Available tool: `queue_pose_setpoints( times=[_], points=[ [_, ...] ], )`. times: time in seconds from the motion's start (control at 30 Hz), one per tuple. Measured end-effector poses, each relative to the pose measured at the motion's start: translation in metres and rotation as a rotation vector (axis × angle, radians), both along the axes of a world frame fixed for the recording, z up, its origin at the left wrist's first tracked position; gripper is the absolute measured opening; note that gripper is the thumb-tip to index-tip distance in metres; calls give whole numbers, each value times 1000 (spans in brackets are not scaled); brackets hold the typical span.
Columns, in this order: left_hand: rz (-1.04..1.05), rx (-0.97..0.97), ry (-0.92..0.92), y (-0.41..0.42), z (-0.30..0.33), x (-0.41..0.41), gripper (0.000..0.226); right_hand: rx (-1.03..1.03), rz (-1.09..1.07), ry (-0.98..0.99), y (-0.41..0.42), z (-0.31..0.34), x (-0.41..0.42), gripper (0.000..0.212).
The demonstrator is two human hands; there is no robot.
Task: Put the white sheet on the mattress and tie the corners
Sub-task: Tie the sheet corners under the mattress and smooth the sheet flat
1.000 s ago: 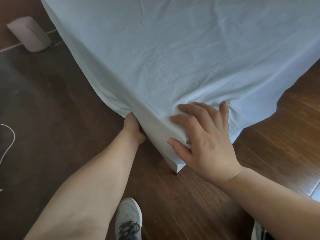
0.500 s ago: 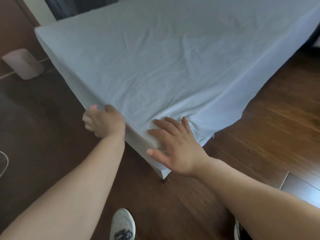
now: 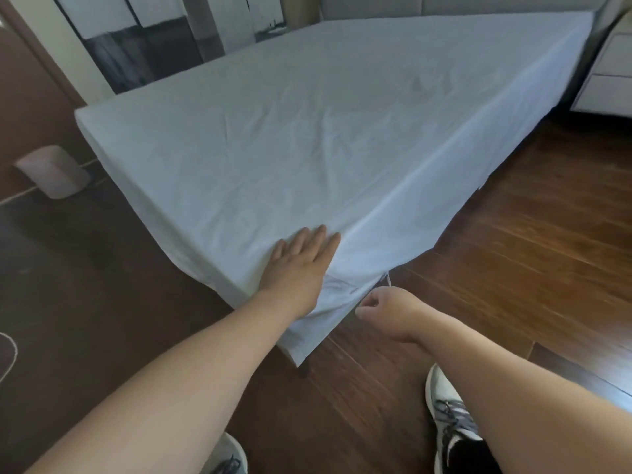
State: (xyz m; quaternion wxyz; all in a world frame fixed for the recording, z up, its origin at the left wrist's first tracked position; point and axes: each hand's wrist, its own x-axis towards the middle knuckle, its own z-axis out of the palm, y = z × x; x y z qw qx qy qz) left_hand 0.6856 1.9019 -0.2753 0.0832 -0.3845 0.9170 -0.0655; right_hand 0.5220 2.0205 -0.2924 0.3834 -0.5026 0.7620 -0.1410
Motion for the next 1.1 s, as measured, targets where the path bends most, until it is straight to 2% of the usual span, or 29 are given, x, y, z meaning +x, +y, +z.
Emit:
queue_pose_setpoints(
  times=[0.07, 0.13, 0.2, 0.27, 0.37, 0.4, 0.47, 0.57, 0.63, 0.73, 0.8, 0.87, 1.0, 1.1],
  points=[
    [-23, -49, -39, 6, -1, 3, 101, 23, -30, -15, -5, 0, -13, 28],
    [-52, -46, -114, 12, 4, 2, 104, 46, -27, -16, -9, 3, -23, 28],
    [-53, -29, -188, 16, 10, 1, 97, 31, -25, 7, -11, 6, -28, 25],
    [-24, 2, -223, 19, 17, -1, 79, 21, -27, 11, -10, 7, -31, 22],
    [2, -38, -239, 26, 32, -18, 35, -19, -21, 16, -3, 10, -38, 38],
    [12, -69, -222, 27, 35, -25, 28, -33, -20, 37, 1, 10, -39, 38],
    [-19, -163, -126, 28, 36, -41, 32, -24, -22, 78, 14, 7, -46, 31],
    [-306, -293, -87, 23, 23, -65, 45, 25, -29, 124, 28, -3, -59, 25],
    [-453, -310, -208, 17, 12, -81, 54, 44, -54, 132, 31, -7, -69, 30],
    [-494, -344, -512, 0, -8, -95, 67, 7, -122, 123, 26, -5, -78, 41],
    [-499, -379, -775, -8, -19, -93, 74, -39, -148, 104, 19, 0, -79, 41],
    [-516, -368, -940, -9, -30, -89, 71, -61, -133, 91, 14, 1, -77, 34],
    [-495, -234, -1035, -1, -47, -82, 62, -53, -85, 90, 9, 0, -74, 29],
    [-496, -169, -941, 2, -48, -76, 47, -16, -49, 96, 16, 1, -76, 27]
  ],
)
